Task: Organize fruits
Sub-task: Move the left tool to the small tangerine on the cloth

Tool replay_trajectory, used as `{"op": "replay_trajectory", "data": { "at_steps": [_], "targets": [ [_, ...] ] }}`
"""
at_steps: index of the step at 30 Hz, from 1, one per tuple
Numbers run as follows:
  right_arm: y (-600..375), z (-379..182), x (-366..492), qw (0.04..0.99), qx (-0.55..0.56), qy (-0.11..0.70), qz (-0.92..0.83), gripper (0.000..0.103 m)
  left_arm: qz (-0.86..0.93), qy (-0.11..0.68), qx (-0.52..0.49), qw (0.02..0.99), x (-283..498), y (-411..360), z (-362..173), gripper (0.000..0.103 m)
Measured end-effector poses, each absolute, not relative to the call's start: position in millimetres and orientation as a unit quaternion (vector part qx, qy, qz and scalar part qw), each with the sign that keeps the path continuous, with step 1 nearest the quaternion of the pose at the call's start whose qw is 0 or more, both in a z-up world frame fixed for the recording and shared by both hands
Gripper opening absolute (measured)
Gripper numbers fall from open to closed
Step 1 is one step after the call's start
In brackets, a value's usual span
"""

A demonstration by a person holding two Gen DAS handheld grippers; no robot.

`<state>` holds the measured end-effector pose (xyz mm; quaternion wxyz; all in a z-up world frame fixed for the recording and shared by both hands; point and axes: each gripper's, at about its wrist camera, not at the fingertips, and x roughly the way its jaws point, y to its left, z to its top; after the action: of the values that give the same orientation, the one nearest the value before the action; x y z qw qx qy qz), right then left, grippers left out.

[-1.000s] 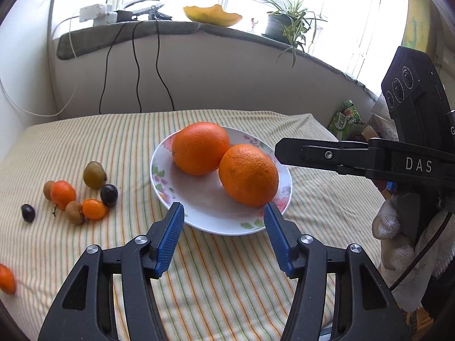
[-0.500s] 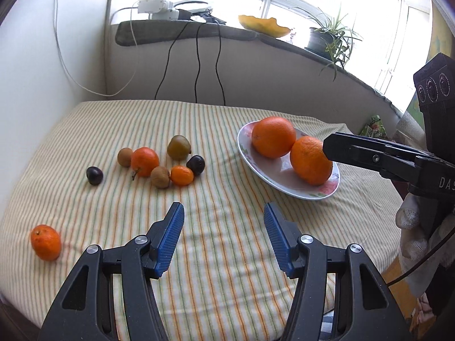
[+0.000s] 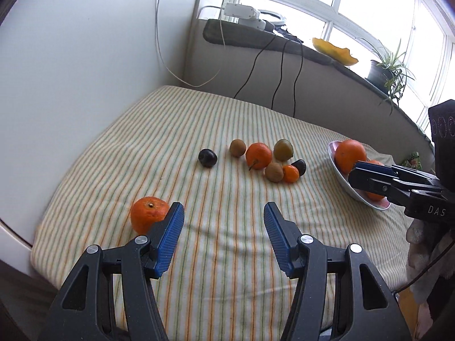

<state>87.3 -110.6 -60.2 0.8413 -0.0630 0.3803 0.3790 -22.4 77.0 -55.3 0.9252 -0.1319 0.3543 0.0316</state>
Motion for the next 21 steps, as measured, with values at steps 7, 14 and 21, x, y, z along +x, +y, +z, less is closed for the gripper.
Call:
{"op": "replay_trajectory", "data": {
  "at_steps": [7,14,21],
  "targets": [
    [-69.8,-68.7,106.5,0.832,-0.092,0.388,0.387,0.051,0.066,0.352,-0.151,0.921,-32.6,109.8,-62.7,0.057],
    [-33.4,-90.8,135.7,0.825,-0.119,0.410,0.371,0.051,0.070,0.361,-0.173,0.914,-30.2,127.4,-73.1,0.057],
    [-17.0,-99.7,154.4,0.823,-0.137,0.418,0.359,0.050,0.063,0.370,-0.186,0.908,-21.4,133.1,-81.2,0.057]
  ]
}}
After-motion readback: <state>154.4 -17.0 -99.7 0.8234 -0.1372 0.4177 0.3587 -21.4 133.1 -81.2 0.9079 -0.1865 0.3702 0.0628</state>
